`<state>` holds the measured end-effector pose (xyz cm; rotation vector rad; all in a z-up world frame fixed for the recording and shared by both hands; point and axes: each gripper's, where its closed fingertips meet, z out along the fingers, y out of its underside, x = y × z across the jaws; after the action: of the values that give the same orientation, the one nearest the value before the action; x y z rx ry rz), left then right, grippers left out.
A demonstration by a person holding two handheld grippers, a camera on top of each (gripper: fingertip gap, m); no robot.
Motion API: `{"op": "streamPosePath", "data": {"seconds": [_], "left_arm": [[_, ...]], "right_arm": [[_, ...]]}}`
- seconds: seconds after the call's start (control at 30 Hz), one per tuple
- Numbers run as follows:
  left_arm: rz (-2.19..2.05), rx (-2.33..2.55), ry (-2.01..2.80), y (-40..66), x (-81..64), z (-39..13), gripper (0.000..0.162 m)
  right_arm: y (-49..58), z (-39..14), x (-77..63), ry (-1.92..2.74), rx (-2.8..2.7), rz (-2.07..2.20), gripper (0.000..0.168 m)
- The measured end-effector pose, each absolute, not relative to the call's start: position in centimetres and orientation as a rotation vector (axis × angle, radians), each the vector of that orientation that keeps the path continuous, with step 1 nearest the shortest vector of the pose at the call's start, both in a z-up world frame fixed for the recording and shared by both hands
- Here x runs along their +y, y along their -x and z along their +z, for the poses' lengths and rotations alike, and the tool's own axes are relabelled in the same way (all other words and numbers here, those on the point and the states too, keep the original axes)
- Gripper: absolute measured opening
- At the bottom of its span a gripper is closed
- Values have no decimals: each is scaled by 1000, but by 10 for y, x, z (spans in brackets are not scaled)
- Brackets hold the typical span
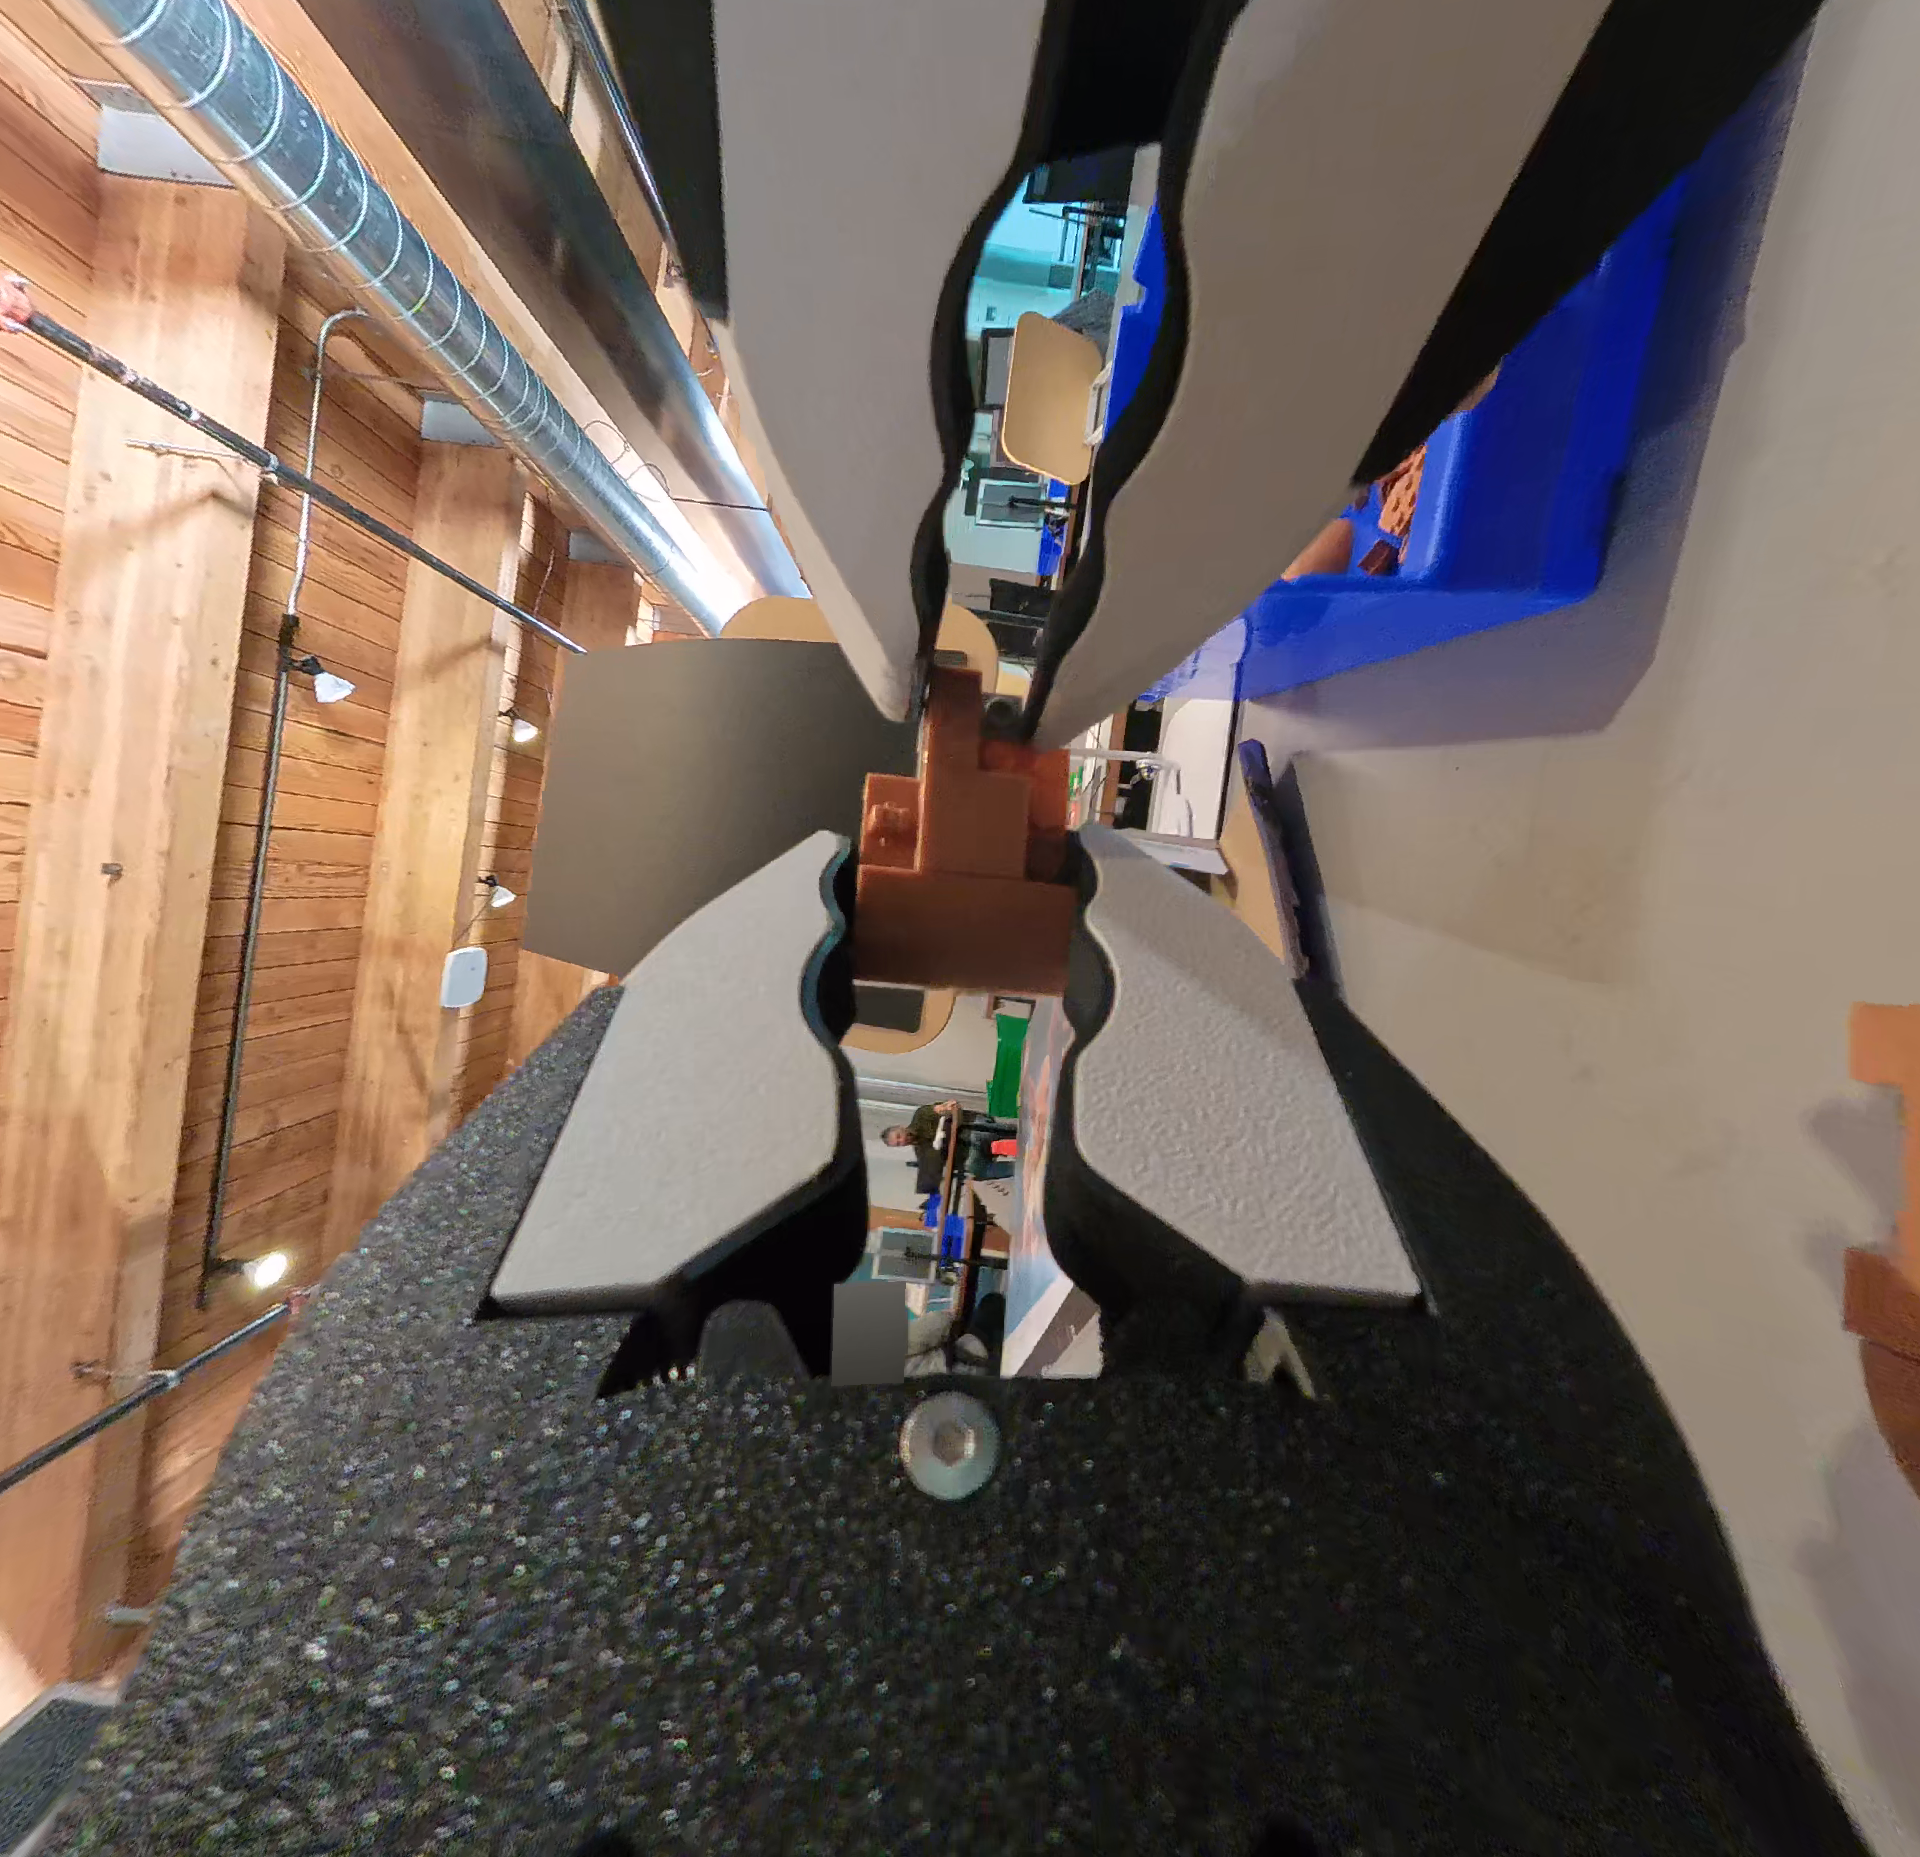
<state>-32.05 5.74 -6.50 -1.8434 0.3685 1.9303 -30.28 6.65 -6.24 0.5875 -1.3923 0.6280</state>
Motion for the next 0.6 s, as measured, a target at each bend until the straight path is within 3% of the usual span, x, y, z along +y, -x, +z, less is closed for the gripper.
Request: {"op": "streamPosePath", "data": {"seconds": [0.4,0.6], "left_arm": [[2049,434,1901,326,58,-73,37],[1907,358,1898,326,59,-74,37]], "right_arm": [[310,-73,67,-610,-1412,513,14],[301,-67,66,-614,-1385,520,7]]}}
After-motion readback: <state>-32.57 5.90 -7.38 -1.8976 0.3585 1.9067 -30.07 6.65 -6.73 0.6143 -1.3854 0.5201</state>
